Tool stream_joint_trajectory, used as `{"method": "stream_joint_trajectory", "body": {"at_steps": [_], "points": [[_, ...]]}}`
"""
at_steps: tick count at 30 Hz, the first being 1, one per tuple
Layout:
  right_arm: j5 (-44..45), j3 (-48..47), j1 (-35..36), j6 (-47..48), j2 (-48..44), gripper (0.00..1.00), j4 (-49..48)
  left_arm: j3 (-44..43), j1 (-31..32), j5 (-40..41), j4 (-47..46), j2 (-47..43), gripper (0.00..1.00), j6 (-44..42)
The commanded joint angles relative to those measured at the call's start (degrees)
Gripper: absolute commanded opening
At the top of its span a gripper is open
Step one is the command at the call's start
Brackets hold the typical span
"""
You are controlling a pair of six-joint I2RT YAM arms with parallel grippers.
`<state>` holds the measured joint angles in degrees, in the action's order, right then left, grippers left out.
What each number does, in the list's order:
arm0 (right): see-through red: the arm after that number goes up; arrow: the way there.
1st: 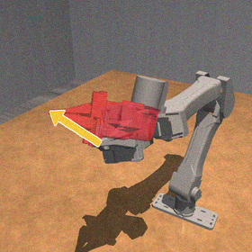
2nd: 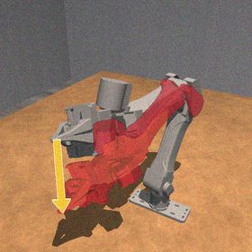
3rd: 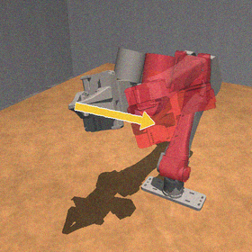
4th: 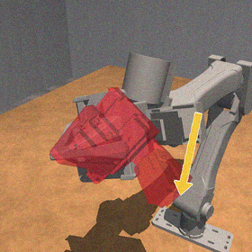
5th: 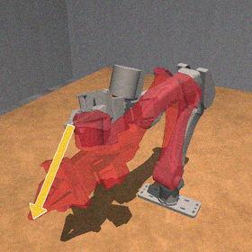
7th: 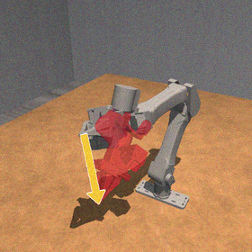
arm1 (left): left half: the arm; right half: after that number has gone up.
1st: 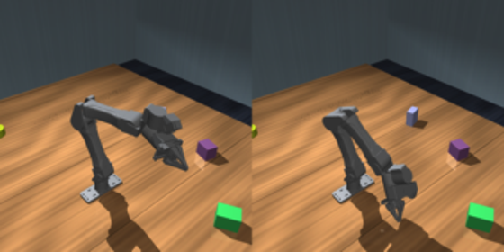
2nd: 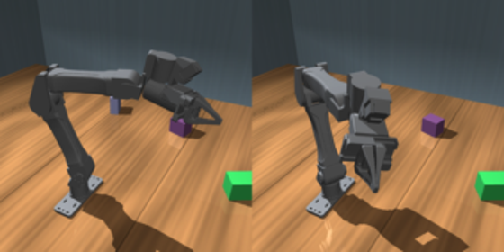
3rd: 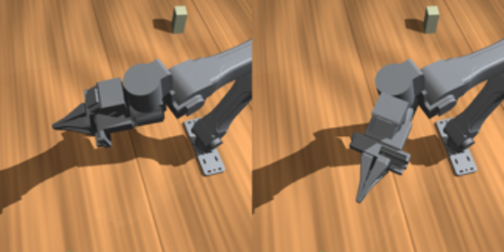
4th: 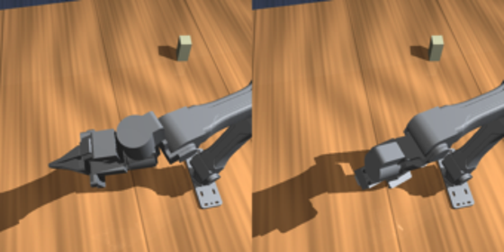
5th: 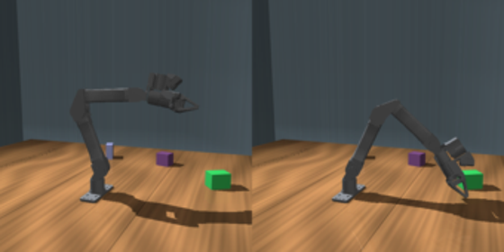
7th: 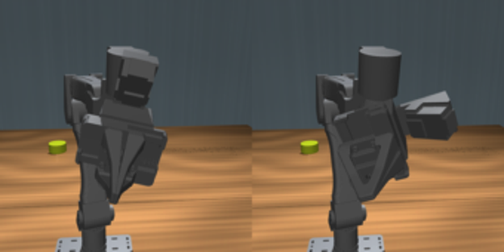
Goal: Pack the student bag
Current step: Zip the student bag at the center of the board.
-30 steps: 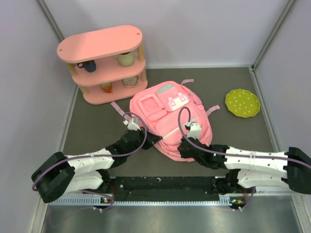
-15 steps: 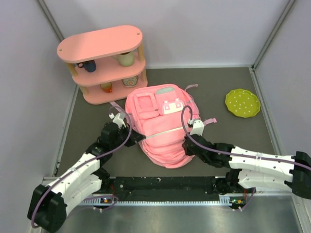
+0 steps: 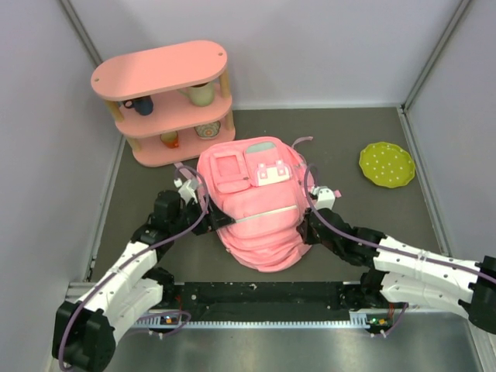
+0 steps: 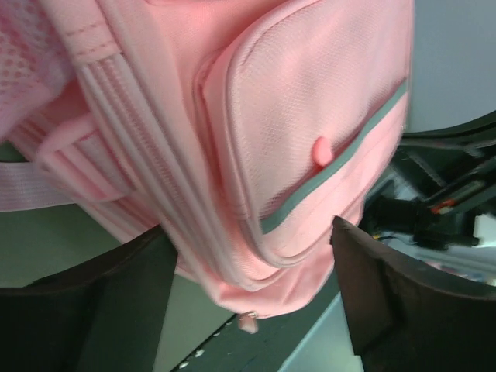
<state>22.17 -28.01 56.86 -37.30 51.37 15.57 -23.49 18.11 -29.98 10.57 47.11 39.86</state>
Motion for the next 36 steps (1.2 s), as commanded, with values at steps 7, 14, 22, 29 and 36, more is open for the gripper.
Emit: {"method": "stream_joint_trajectory", "body": {"at_steps": [7,14,22,29,36], "points": [[0.8,0.2,5.7,-5.5,6.2,0.0,-4.6,14.6,5.6,2.5,-9.7,-21.0,0.98,24.0],[0.9,-0.1,9.1,-6.6,8.0,0.0,-7.0,15.9,22.6,19.9,-16.2,-20.2,0.99,30.5],[1.8,-3.3,15.3,-8.1,12.3,0.0,-8.5,4.4,26.0,24.9,-10.9,-4.4,0.72,21.5],[3.9,-2.9,15.7,-8.3,11.7,0.0,-7.3,-1.8,24.8,33.7,0.6,-3.0,0.08,12.3],[6.9,0.2,10.0,-4.0,6.3,0.0,-2.2,-1.7,10.0,21.0,9.6,-9.3,0.0,1.1]]}}
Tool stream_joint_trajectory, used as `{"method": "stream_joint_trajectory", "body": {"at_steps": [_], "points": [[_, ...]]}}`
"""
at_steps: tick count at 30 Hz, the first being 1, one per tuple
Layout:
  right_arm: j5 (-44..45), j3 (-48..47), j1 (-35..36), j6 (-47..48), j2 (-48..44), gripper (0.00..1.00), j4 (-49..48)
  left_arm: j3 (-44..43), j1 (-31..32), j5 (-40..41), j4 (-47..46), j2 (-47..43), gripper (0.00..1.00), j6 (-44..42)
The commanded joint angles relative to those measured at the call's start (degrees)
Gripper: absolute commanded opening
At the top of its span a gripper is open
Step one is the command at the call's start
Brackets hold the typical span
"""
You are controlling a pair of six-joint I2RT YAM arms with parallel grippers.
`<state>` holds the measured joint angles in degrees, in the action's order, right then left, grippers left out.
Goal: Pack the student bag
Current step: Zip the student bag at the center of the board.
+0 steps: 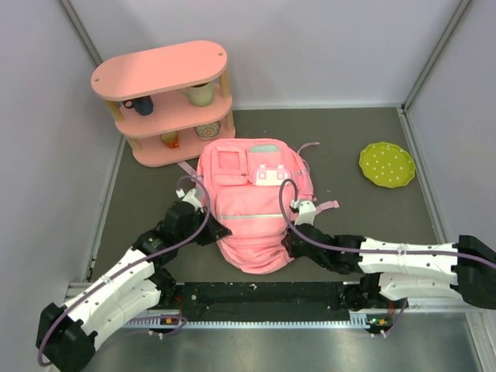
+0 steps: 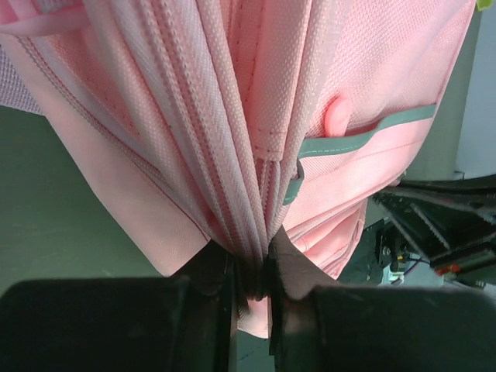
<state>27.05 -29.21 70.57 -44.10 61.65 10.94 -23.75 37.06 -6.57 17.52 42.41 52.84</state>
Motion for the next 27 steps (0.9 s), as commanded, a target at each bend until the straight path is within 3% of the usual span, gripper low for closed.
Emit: {"method": "stream_joint_trajectory", "body": {"at_steps": [1,6,12,21,27], "points": [[0.8,1.8,-6.5,3.6,-5.9,0.0,2.2,-1.3,-12.9,-4.5,3.9,-4.8,0.0,-14.1],[-2.3,1.4,-13.9,12.4,-7.3,0.0,-1.1,-1.5,-16.0,-14.0,4.7,-0.5,0.0,-19.3],[-3.6,-1.4,-20.0,20.9,-2.3,0.0,-7.9,-3.4,-15.9,-15.9,5.6,2.4,0.0,-22.5],[-3.4,-7.3,-23.2,28.9,5.2,0.0,-17.5,-4.9,-15.9,-20.5,6.8,6.7,0.0,-24.8],[-4.8,-8.8,-23.5,27.2,6.0,0.0,-14.7,-4.6,-15.9,-21.8,5.3,6.2,0.0,-24.7]]}}
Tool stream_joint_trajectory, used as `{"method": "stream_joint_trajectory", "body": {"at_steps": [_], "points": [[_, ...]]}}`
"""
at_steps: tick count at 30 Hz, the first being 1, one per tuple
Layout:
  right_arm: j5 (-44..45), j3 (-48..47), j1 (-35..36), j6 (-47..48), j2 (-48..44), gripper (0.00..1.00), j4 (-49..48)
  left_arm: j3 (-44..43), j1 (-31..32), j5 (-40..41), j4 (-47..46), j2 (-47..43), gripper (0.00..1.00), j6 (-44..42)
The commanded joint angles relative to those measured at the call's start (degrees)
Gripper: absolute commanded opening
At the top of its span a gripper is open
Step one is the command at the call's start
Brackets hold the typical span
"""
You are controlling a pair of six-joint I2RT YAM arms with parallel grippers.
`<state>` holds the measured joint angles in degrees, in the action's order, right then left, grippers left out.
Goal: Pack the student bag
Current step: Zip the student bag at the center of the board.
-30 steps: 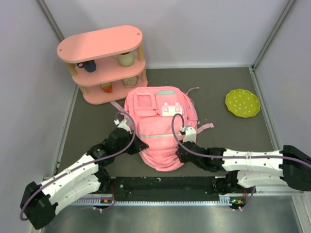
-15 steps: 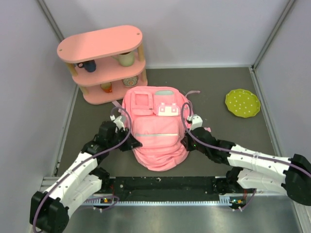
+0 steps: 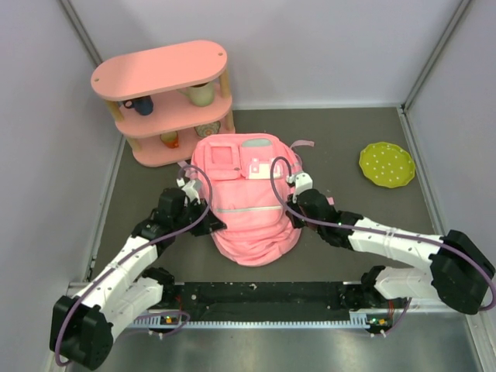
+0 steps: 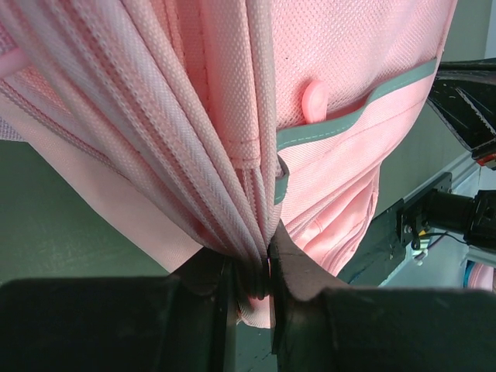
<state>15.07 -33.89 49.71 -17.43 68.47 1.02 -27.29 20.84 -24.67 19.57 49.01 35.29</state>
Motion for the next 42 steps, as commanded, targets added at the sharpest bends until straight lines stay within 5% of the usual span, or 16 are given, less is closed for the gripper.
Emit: {"method": "stream_joint_trajectory", "body": {"at_steps": [1,9,17,20,21,24,26,37,42], "points": [[7.3,-3.7,-2.5,-0.2,-1.3,0.0,-4.3,-1.2,0.3,-4.7,3.1,-0.4,0.0,-7.2],[8.4,0.5,-2.5,-12.1,-10.7,0.0,9.8,0.6,1.6,-11.8,-5.4,0.4,0.0,-3.7],[14.5,6.6,-2.5,-19.0,-26.8,0.03,15.6,-4.6,11.1,-6.7,-9.6,8.8,0.0,-2.9],[16.1,6.8,-2.5,-19.4,-30.0,0.16,17.6,-6.7,11.2,-1.4,-5.5,9.9,0.0,-2.5],[16.0,6.6,-2.5,-17.9,-31.2,0.36,18.0,-7.3,11.2,1.9,-3.8,10.0,0.0,-2.9],[19.0,4.3,-2.5,-19.6,-31.7,0.64,22.7,-8.0,11.1,5.9,0.4,7.8,0.08,-3.6],[19.5,1.8,-2.6,-20.1,-31.6,0.7,26.1,-6.6,11.0,6.9,0.4,5.2,0.09,-3.1],[-4.3,3.5,-4.0,-43.0,-29.3,0.66,23.0,0.0,11.1,2.1,-6.2,2.4,0.12,2.0],[-8.5,11.3,-4.0,-50.1,-31.3,0.48,17.0,-0.3,11.1,1.1,-6.5,3.0,0.11,1.9]]}}
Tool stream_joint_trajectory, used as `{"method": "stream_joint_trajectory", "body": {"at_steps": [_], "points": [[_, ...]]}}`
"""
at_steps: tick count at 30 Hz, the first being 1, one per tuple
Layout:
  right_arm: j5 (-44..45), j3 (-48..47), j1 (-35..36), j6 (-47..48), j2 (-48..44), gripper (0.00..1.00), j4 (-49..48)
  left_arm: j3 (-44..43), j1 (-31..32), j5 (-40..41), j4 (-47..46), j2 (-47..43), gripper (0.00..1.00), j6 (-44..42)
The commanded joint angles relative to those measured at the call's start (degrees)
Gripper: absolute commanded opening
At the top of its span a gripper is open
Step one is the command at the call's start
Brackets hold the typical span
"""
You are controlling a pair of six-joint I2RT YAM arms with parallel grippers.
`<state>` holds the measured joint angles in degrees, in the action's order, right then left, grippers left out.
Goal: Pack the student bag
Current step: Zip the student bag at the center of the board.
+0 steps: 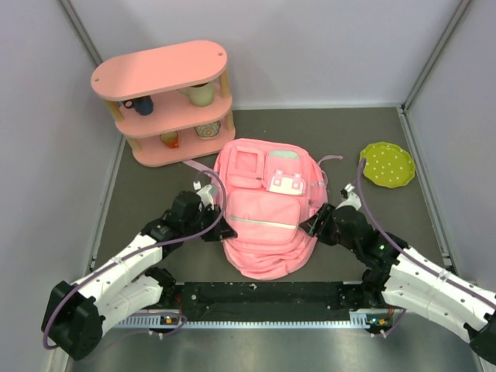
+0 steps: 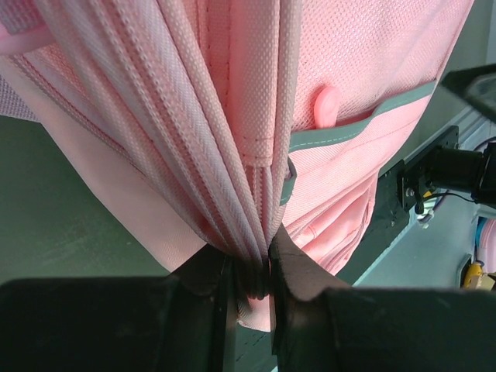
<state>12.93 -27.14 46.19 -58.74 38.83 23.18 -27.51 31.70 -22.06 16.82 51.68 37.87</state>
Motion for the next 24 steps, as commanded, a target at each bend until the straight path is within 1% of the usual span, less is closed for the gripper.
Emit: {"method": "stream_joint_trajectory", "body": {"at_steps": [1,3,5,8,10,13,16,19,21,22,24], "points": [[-6.2,5.4,-0.5,-9.9,-2.3,0.47,-5.2,-0.3,0.2,-1.4,-3.6,0.4,0.11,-1.0],[-6.0,8.0,-0.5,-13.3,-4.1,0.46,-5.4,-0.3,0.2,-1.6,-3.5,0.3,0.11,-1.0],[-6.2,10.6,-0.6,-17.3,-5.2,0.42,-7.0,0.1,0.2,-1.6,-3.5,0.1,0.11,-1.0],[-6.9,13.8,-0.5,-20.5,-6.7,0.41,-12.0,0.6,0.2,-1.7,-3.5,-0.2,0.11,-0.9],[-6.4,14.3,-0.5,-21.7,-6.1,0.41,-13.1,1.0,0.2,-1.8,-3.5,-0.4,0.11,-0.7],[-4.9,14.0,-0.5,-20.8,-3.8,0.41,-14.7,1.3,0.2,-2.2,-3.5,-0.7,0.1,-0.5],[-2.9,12.0,-0.8,-17.7,-0.3,0.41,-15.0,1.8,0.2,-2.5,-4.1,-0.7,0.1,-0.3],[-3.3,10.3,-2.2,-14.8,2.4,0.36,-16.4,1.8,0.1,-2.6,-4.1,-0.5,0.1,-0.3],[-4.0,9.2,-2.9,-13.5,4.4,0.26,-16.3,1.8,0.2,-3.0,-4.0,-0.6,0.1,-0.3],[-3.8,8.9,-3.2,-12.9,4.6,0.17,-16.3,1.8,0.2,-3.2,-4.0,-0.6,0.1,-0.3],[-2.6,8.6,-3.5,-12.2,4.2,0.15,-16.3,1.9,0.2,-3.4,-3.9,-0.6,0.09,-0.5]]}}
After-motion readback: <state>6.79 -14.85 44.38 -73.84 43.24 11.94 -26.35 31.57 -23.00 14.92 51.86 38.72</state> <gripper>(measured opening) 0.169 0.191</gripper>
